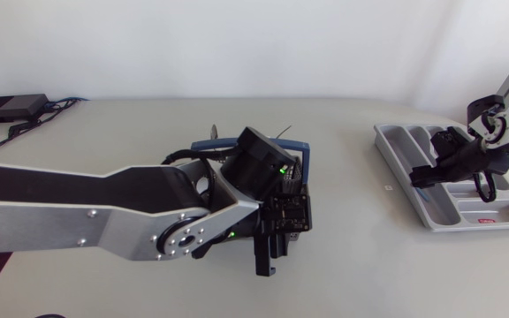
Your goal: Sort the cutlery from the basket into the organizer compartments.
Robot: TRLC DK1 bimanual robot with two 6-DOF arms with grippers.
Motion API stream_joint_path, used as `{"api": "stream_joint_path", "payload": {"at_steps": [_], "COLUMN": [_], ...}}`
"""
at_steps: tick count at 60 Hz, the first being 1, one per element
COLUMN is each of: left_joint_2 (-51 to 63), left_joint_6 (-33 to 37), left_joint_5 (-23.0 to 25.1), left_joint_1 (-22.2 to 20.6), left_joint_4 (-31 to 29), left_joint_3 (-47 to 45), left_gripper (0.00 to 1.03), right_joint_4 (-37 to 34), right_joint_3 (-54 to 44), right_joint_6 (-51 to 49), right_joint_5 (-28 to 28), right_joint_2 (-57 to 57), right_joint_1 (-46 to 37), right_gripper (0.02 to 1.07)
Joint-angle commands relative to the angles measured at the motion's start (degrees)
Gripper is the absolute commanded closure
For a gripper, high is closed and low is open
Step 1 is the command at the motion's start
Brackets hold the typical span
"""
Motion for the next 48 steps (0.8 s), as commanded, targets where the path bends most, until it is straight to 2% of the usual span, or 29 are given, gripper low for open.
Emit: {"api": "stream_joint_path", "payload": {"at_steps": [1, 5, 14, 22, 39, 48], "left_joint_2": [2.0, 2.3, 3.1, 3.8, 4.5, 4.5], "left_joint_6": [1.6, 1.6, 1.6, 1.3, 1.4, 1.3], "left_joint_5": [-0.4, -0.4, -0.4, -0.4, -0.4, -0.4], "left_joint_1": [-0.4, -0.4, -0.7, -0.6, -0.7, -0.6], "left_joint_4": [0.5, 0.9, 1.7, 2.1, 2.8, 3.5], "left_joint_3": [1.5, 2.1, 3.0, 3.6, 3.6, 3.3], "left_gripper": [0.48, 0.49, 0.61, 0.63, 0.79, 0.83], "right_joint_4": [0.2, 0.2, -0.3, -1.6, -3.4, -3.5], "right_joint_3": [-3.8, -5.9, -10.2, -13.0, -15.2, -16.9], "right_joint_6": [-1.6, -2.2, -2.6, -3.0, -3.3, -3.5], "right_joint_5": [-0.3, -0.4, -1.0, -1.5, -3.1, -3.4], "right_joint_2": [-4.4, -8.1, -15.9, -20.9, -25.4, -28.1], "right_joint_1": [0.3, 0.3, 0.5, 1.3, 1.5, 2.8], "right_gripper": [0.2, 0.2, 0.2, 0.2, 0.2, 0.2]}}
